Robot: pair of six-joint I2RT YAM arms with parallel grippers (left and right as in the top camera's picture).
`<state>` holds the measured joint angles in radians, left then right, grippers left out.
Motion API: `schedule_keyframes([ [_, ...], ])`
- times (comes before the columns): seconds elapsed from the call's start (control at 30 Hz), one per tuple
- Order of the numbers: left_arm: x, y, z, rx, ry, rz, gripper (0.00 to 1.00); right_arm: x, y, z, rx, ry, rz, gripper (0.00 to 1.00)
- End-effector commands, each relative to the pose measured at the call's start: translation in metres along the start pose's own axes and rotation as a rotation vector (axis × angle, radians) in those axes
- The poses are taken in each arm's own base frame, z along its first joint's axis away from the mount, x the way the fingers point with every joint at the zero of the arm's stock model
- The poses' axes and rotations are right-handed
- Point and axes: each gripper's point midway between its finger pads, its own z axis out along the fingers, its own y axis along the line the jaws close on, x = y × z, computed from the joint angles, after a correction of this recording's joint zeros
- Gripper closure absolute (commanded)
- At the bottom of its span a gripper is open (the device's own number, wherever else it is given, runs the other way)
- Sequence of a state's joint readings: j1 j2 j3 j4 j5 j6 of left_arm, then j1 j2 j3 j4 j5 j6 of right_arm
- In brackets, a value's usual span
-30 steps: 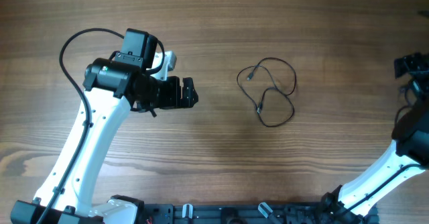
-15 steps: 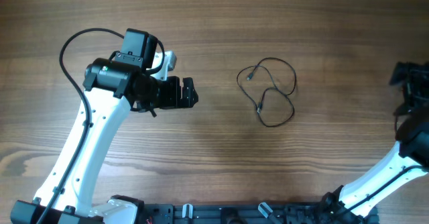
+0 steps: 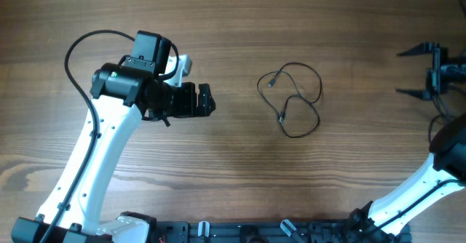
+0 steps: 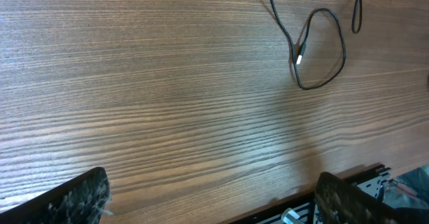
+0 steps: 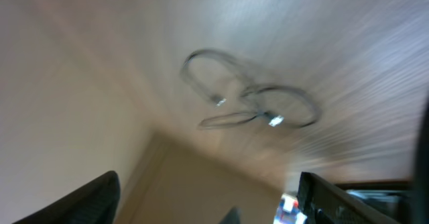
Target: Untangle cables
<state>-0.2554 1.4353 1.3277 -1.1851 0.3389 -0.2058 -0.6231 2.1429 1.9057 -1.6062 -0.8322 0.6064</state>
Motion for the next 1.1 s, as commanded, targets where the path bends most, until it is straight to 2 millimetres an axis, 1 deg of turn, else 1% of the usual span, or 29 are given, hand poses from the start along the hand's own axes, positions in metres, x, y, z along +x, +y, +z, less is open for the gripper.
schedule_keyframes([
  [0.0, 0.000, -0.004, -0.004, 0.013, -0.012, 0.028, 0.00, 0.021, 0.026, 0.009, -0.124, 0.121, -0.031, 0.15],
  [0.03, 0.000, -0.004, -0.004, 0.013, -0.013, 0.028, 0.00, 0.025, 0.028, 0.013, -0.116, 0.126, -0.051, 0.15],
  [0.1, 0.000, -0.004, -0.004, 0.013, -0.013, 0.028, 0.00, 0.035, 0.034, 0.028, -0.096, 0.138, -0.160, 0.15],
  [0.13, 0.000, -0.004, -0.004, 0.013, -0.013, 0.028, 0.00, 0.040, 0.042, 0.042, -0.093, 0.134, -0.327, 0.18],
  [0.17, 0.000, -0.004, -0.004, 0.013, -0.013, 0.028, 0.00, 0.044, 0.047, 0.051, -0.094, 0.130, -0.443, 0.36],
  [0.2, 0.000, -0.004, -0.004, 0.013, -0.012, 0.028, 0.00, 0.046, 0.053, 0.061, -0.088, 0.118, -0.552, 0.62],
  [0.23, 0.000, -0.004, -0.004, 0.013, -0.012, 0.028, 0.00, 0.041, 0.050, 0.071, -0.025, 0.079, -0.594, 0.71],
  [0.27, 0.000, -0.004, -0.004, 0.013, -0.012, 0.028, 0.00, 0.028, 0.041, 0.078, 0.087, 0.010, -0.613, 0.75],
  [0.3, 0.000, -0.004, -0.004, 0.013, -0.012, 0.028, 0.00, 0.014, 0.030, 0.080, 0.196, -0.067, -0.601, 0.77],
  [0.33, 0.000, -0.004, -0.004, 0.013, -0.012, 0.028, 0.00, -0.009, 0.011, 0.076, 0.368, -0.195, -0.543, 0.77],
  [0.37, 0.000, -0.004, -0.004, 0.013, -0.012, 0.028, 0.00, -0.031, -0.011, 0.061, 0.562, -0.365, -0.434, 0.81],
  [0.4, 0.000, -0.004, -0.004, 0.013, -0.012, 0.028, 0.00, -0.046, -0.031, 0.037, 0.726, -0.539, -0.308, 0.96],
  [0.43, 0.000, -0.004, -0.004, 0.013, -0.012, 0.028, 0.00, -0.051, -0.043, 0.019, 0.817, -0.656, -0.214, 0.96],
  [0.47, 0.000, -0.004, -0.004, 0.013, -0.012, 0.028, 0.00, -0.053, -0.051, 0.006, 0.870, -0.729, -0.146, 0.96],
  [0.53, 0.000, -0.004, -0.004, 0.013, -0.012, 0.028, 0.00, -0.051, -0.066, -0.016, 0.935, -0.820, -0.016, 0.93],
  [0.57, 0.000, -0.004, -0.004, 0.013, -0.012, 0.028, 0.00, -0.051, -0.069, -0.019, 0.932, -0.821, 0.008, 0.79],
  [0.63, 0.000, -0.004, -0.004, 0.013, -0.012, 0.028, 0.00, -0.055, -0.076, -0.024, 0.935, -0.817, 0.034, 0.65],
  [0.7, 0.000, -0.004, -0.004, 0.013, -0.012, 0.028, 0.00, -0.062, -0.087, -0.026, 0.957, -0.818, 0.056, 0.60],
  [0.73, 0.000, -0.004, -0.004, 0.013, -0.012, 0.028, 0.00, -0.068, -0.097, -0.026, 0.975, -0.813, 0.066, 0.57],
  [0.77, 0.000, -0.004, -0.004, 0.013, -0.013, 0.028, 0.00, -0.077, -0.111, -0.022, 0.996, -0.798, 0.065, 0.51],
  [0.87, 0.000, -0.004, -0.004, 0.013, -0.012, 0.028, 0.00, -0.091, -0.132, -0.014, 1.002, -0.764, 0.063, 0.51],
  [0.93, 0.000, -0.004, -0.004, 0.013, -0.012, 0.028, 0.00, -0.102, -0.146, -0.008, 0.994, -0.762, 0.077, 0.53],
  [1.03, 0.000, -0.004, -0.004, 0.013, -0.012, 0.028, 0.00, -0.113, -0.165, 0.006, 0.973, -0.755, 0.096, 0.65],
  [1.07, 0.000, -0.004, -0.004, 0.013, -0.012, 0.028, 0.00, -0.115, -0.168, 0.010, 0.965, -0.751, 0.098, 0.66],
])
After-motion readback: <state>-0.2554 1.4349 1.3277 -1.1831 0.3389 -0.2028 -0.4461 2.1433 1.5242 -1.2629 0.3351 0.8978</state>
